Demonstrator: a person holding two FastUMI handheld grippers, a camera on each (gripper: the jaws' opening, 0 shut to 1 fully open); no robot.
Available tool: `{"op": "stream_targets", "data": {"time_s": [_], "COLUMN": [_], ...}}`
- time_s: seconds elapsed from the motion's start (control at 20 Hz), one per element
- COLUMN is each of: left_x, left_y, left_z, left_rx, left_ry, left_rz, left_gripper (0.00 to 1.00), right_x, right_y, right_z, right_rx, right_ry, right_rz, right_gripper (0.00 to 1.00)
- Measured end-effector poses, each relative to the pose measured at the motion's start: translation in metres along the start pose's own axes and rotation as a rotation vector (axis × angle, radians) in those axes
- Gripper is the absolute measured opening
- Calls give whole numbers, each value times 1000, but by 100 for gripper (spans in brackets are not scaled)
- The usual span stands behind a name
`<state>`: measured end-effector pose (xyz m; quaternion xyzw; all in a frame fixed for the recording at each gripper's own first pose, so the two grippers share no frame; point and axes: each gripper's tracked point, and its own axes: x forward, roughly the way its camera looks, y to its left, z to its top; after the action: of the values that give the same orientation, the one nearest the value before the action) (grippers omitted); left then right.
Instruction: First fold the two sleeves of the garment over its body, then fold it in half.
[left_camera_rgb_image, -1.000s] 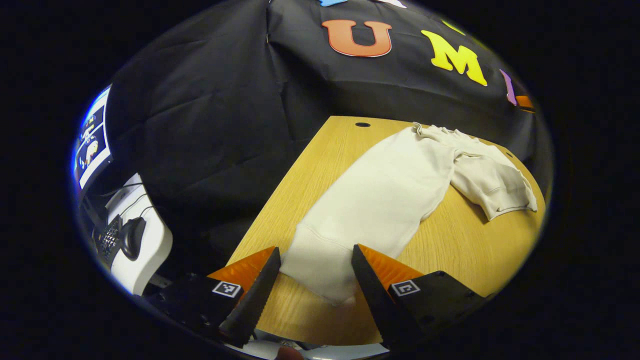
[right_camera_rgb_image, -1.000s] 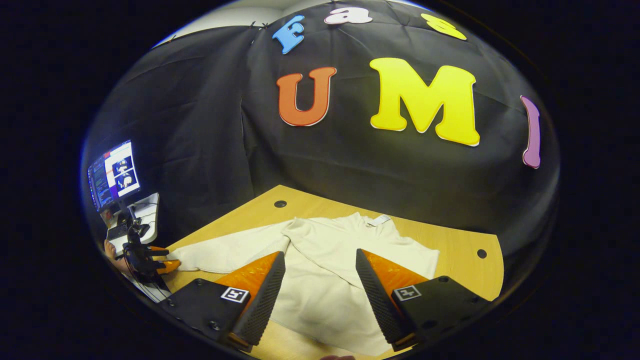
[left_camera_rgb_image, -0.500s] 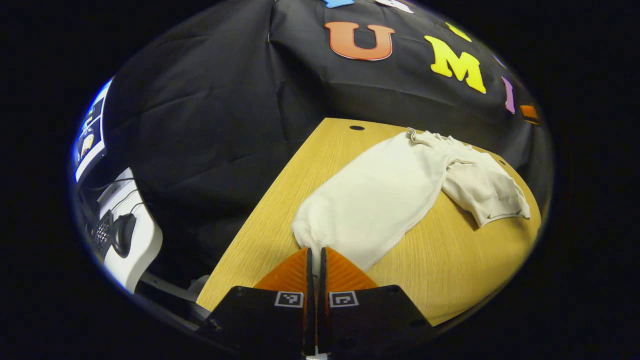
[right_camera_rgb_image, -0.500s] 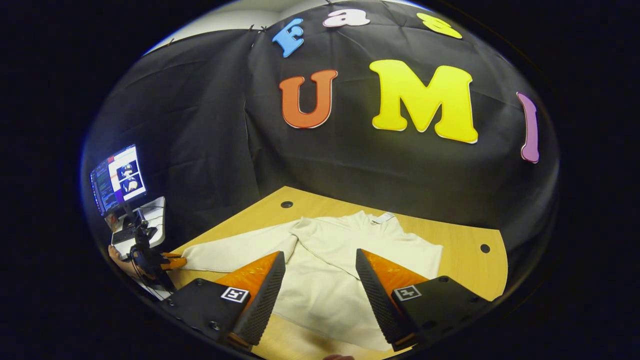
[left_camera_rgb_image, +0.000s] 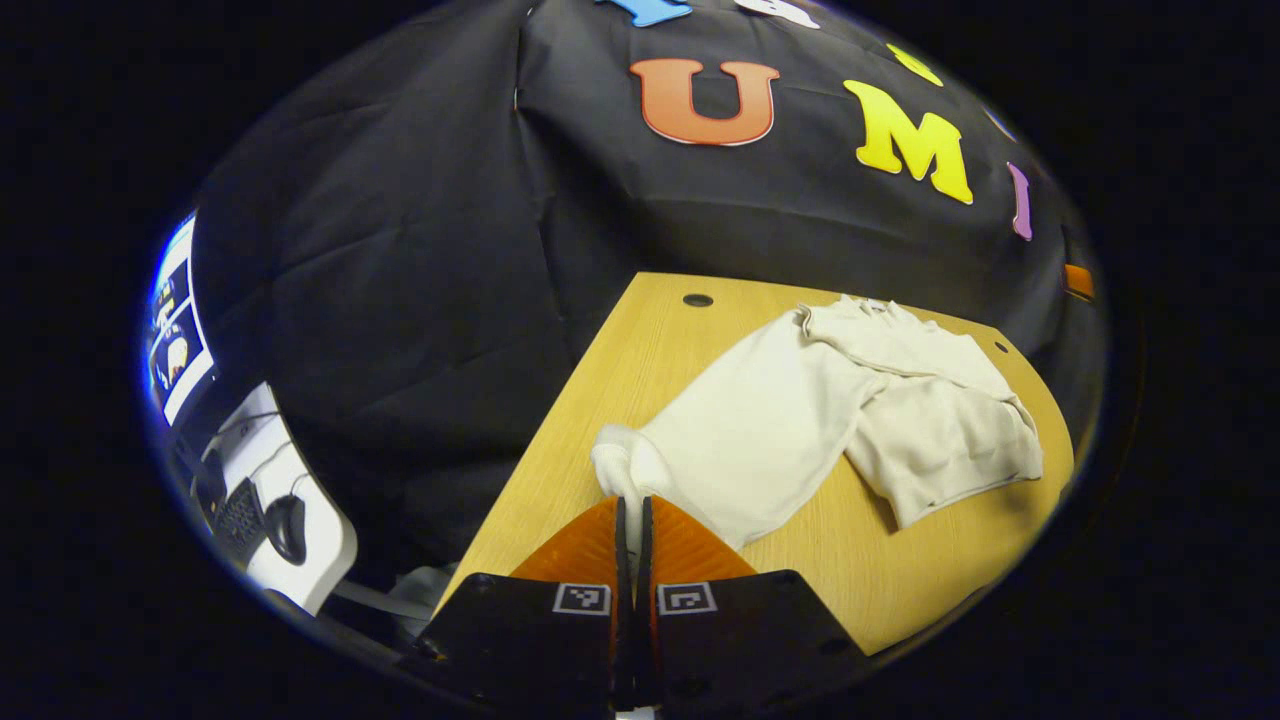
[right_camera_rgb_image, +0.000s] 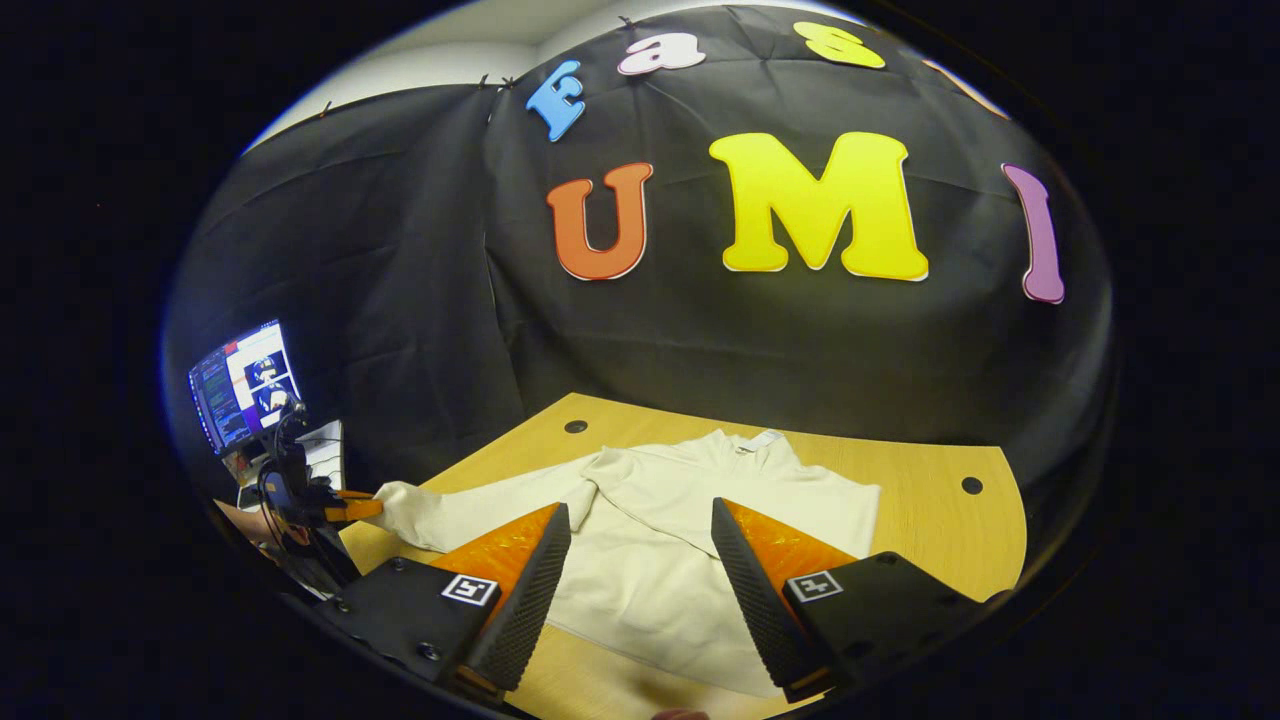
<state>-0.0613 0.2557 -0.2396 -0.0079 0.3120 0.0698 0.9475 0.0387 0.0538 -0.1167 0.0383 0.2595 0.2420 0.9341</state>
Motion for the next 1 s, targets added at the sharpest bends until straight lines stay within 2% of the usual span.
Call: {"op": "stream_targets", "data": {"time_s": [0.2,0.4,0.5,0.7,1.0], "left_x": [3,15,21,32,45], "left_y": [-24,-54,-70,-113,-215], "left_z": [54,128,166,227,317], "left_rx": [6,-84,-89,4,133], "left_ry": [-51,-133,-183,-256,-348], "left_rz": [-22,-68,-92,-156,-318], "left_gripper": [3,3,3,3,3], "right_x": [-15,-35,-46,-67,-103], "right_y": [-23,-52,-68,-90,-126], "right_z": [-3,-1,-1,-2,-7], "right_rx": [15,53,69,125,152], "right_ry": [-13,-40,-54,-82,-126], "right_rz": [-18,-58,-87,-130,-222], "right_gripper": [89,89,87,91,91]}}
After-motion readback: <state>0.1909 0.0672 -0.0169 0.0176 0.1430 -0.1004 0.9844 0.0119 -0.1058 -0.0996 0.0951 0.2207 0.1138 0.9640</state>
